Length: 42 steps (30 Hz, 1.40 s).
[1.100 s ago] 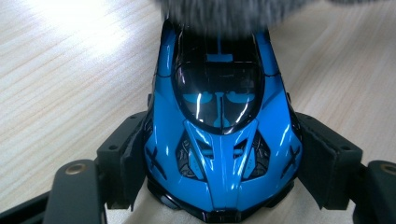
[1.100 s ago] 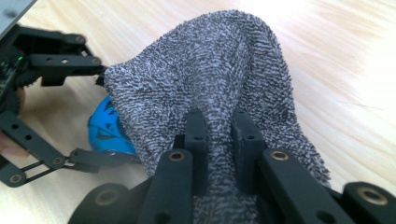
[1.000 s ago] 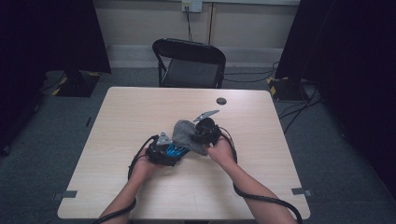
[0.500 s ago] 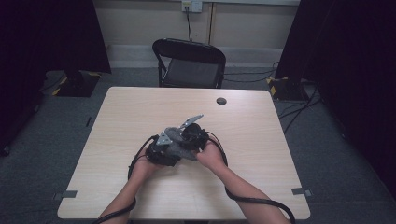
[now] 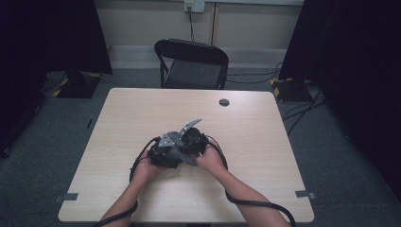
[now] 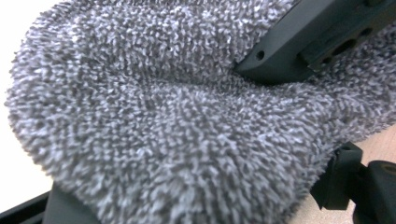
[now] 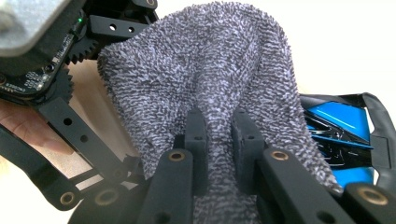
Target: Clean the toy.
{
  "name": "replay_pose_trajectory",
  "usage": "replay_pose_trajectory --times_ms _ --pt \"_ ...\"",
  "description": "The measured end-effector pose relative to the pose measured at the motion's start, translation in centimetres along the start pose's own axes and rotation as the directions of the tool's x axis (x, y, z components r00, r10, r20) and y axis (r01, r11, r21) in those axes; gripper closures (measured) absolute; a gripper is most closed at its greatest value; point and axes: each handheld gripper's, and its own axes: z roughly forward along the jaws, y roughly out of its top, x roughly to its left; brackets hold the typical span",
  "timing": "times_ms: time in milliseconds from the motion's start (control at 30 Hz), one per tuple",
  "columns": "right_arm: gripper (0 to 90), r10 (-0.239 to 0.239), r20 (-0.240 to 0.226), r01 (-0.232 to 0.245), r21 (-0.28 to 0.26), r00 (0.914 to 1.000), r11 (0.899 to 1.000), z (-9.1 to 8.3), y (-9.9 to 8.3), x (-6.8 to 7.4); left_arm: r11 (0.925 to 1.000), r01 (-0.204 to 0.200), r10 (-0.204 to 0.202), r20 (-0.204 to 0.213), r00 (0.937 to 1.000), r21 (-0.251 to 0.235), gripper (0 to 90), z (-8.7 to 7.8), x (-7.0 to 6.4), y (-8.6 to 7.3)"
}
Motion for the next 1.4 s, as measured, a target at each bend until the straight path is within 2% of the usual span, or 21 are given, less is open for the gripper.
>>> replay_pose_trajectory --times_ms 300,400,700,1100,1233,1300,1400 --pt "79.9 0.004 0.007 -0.004 0.002 1.0000 1.000 -0.2 -0.1 -0.4 1.0000 0.004 -0.004 0.005 1.0000 -0.001 25.8 0.0 0.0 0.0" --pt "79.9 0.020 0.009 -0.020 -0.005 0.9998 1.000 -0.3 -0.2 -0.7 1.0000 0.005 -0.005 0.005 1.0000 -0.001 25.8 0.0 0.0 0.0" --pt "79.9 0.036 0.040 -0.036 -0.008 0.9985 0.999 -0.6 -0.3 -1.5 1.0000 0.005 -0.005 0.005 1.0000 -0.001 25.8 0.0 0.0 0.0" --pt "79.8 0.089 0.065 -0.089 -0.010 0.9939 0.996 -0.9 -0.7 -3.3 1.0000 0.005 -0.005 0.005 1.0000 -0.001 25.8 0.0 0.0 0.0" --pt "79.8 0.098 0.087 -0.097 -0.011 0.9914 0.995 -1.0 -0.8 -3.6 1.0000 0.005 -0.005 0.005 1.0000 -0.001 25.8 0.0 0.0 0.0" --pt "79.9 0.121 0.079 -0.120 -0.018 0.9895 0.993 -1.1 -1.0 -4.0 1.0000 0.005 -0.005 0.006 1.0000 -0.001 25.8 0.0 0.0 0.0" --pt "79.9 0.130 0.087 -0.129 -0.016 0.9877 0.991 -1.2 -1.2 -4.3 1.0000 0.005 -0.005 0.005 1.0000 -0.001 25.8 0.0 0.0 0.0"
